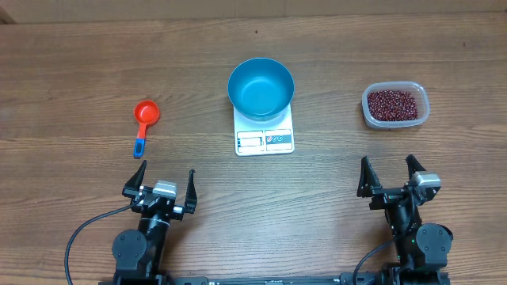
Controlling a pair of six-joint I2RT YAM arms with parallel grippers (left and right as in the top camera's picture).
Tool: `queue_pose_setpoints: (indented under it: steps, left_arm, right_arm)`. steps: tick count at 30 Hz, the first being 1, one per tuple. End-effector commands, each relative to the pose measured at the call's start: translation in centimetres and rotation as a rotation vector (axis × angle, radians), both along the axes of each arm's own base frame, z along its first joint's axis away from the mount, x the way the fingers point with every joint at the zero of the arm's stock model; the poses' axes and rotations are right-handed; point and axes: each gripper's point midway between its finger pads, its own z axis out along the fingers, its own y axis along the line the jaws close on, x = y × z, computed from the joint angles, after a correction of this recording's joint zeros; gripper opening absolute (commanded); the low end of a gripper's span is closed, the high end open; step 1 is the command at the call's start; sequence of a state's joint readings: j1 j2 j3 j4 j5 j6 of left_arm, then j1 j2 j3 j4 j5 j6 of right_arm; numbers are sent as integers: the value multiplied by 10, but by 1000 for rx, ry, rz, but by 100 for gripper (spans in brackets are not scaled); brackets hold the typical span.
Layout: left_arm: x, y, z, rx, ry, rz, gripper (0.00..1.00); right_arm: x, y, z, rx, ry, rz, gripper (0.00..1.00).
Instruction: Scoop item into bowl and weigh 150g on scale
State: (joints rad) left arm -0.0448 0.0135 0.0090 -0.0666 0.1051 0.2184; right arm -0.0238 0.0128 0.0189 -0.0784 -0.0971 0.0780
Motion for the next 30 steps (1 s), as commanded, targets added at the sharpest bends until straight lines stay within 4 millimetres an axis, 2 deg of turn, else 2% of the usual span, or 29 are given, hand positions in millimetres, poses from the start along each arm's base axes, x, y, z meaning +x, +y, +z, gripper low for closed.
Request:
queue_pose_setpoints:
  steps: [1,8,13,16,20,26,30]
  left_arm:
    - [0,1,0,20,-7,-1,100]
    - [0,1,0,21,-9,4,100]
    - [-1,-7,25,-2,-108,-46,100]
    - [-2,-7,40,-108,-153,-47,99]
    - [-4,-8,50,-196,-171,-56,100]
    - [-10,-16,94,-197,-213,-109,100]
    - [-2,-26,127,-173,-189,-166,100]
  right_arm:
    - [0,1,-2,-1,-3,0,100]
    - [0,1,-2,-1,-3,0,100]
    - [0,1,-2,-1,-3,0,100]
    - [0,1,-2,-1,-3,0,100]
    - [0,1,-2,-1,-3,0,100]
    - [0,1,-2,-1,-3,0,100]
    - [0,1,-2,-1,-3,0,100]
